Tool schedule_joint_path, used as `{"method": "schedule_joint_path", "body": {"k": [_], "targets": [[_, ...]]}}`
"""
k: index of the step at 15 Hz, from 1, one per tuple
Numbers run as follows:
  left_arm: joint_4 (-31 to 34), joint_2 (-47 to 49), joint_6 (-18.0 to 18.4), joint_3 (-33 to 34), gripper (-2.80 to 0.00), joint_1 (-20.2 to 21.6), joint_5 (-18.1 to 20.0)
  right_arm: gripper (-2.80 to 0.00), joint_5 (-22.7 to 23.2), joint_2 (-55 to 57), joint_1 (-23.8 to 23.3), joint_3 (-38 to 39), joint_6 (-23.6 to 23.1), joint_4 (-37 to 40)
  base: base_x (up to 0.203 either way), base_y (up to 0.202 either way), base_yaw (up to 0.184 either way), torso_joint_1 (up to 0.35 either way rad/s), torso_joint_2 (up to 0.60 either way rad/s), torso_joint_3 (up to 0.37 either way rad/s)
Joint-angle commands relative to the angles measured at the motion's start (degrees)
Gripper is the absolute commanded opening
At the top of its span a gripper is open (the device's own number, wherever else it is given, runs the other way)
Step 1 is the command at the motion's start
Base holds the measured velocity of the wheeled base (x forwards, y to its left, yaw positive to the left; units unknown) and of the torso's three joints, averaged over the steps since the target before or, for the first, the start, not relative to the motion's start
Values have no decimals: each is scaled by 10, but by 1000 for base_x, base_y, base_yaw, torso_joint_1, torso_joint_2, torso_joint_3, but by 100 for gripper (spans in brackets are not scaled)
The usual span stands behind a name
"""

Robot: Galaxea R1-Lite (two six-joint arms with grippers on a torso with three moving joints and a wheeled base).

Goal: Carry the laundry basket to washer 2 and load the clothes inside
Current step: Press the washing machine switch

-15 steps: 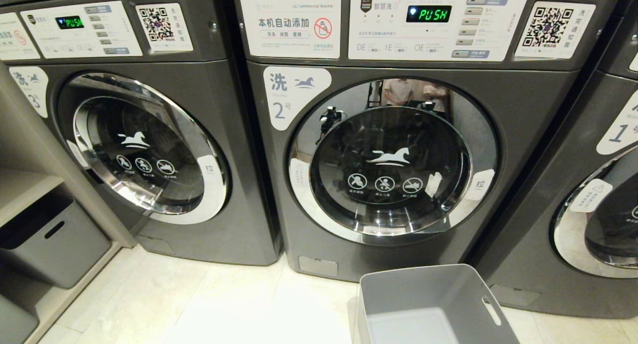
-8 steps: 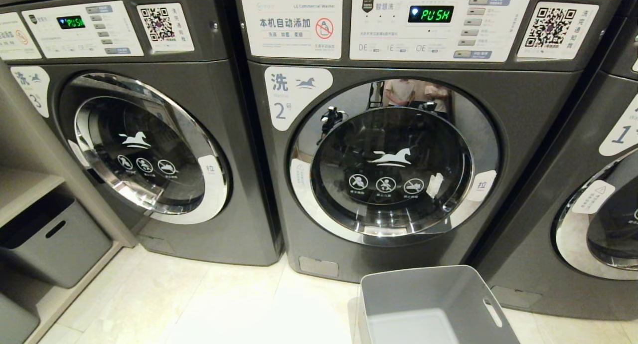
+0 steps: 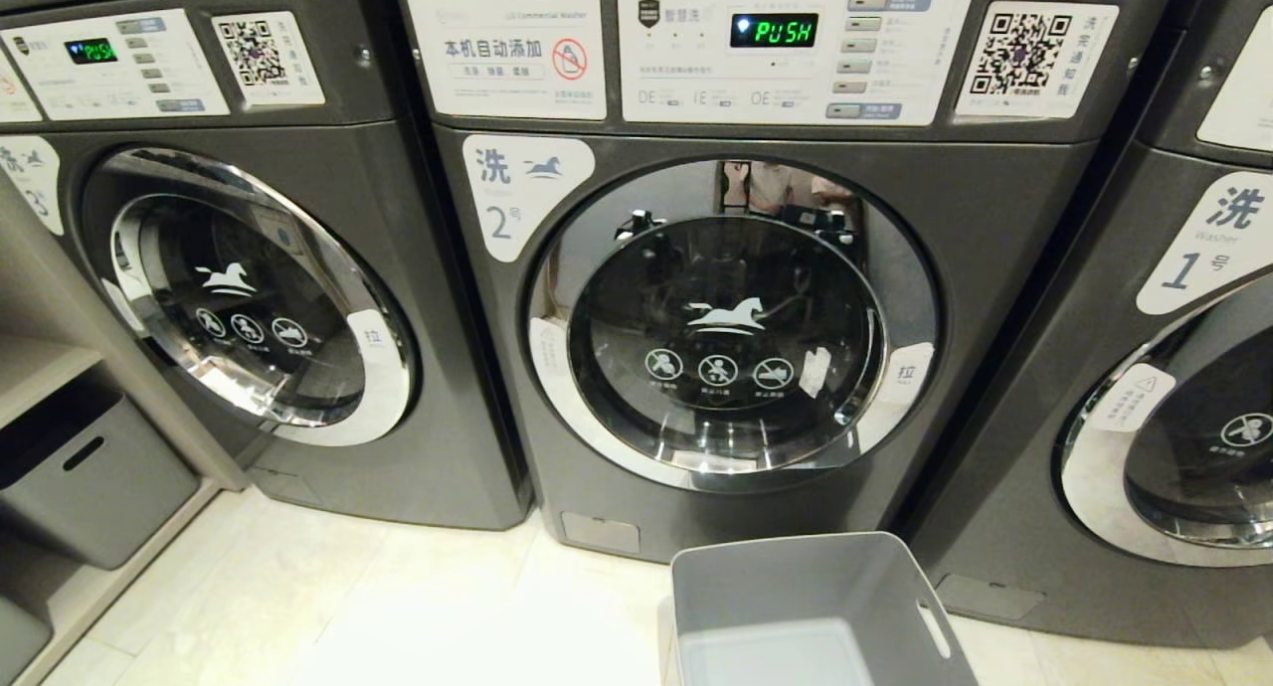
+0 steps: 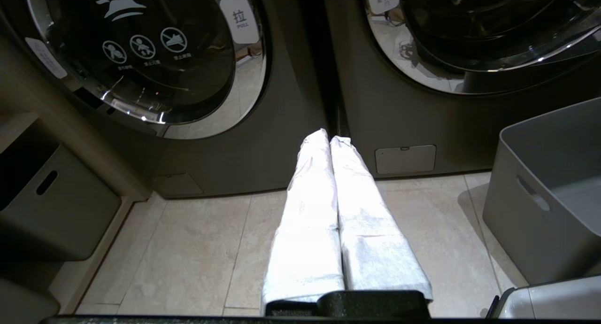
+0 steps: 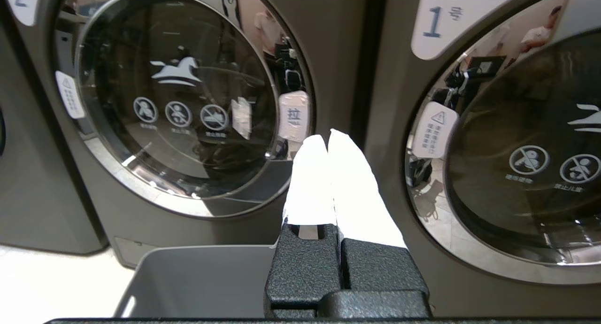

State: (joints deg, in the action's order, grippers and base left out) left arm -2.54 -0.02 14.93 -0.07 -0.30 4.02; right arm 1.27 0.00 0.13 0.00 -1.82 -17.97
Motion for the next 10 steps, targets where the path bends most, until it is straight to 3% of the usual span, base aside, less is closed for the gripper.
{"method": "schedule_joint_path", "body": {"k": [1, 10], "targets": [[0, -1, 0, 0, -280, 0, 0, -280, 1, 1, 0, 23, 0, -1, 0, -191, -4, 2, 1, 3], [0, -1, 0, 0, -280, 0, 0, -280, 1, 1, 0, 23, 0, -1, 0, -195, 1, 2, 2, 1]]}}
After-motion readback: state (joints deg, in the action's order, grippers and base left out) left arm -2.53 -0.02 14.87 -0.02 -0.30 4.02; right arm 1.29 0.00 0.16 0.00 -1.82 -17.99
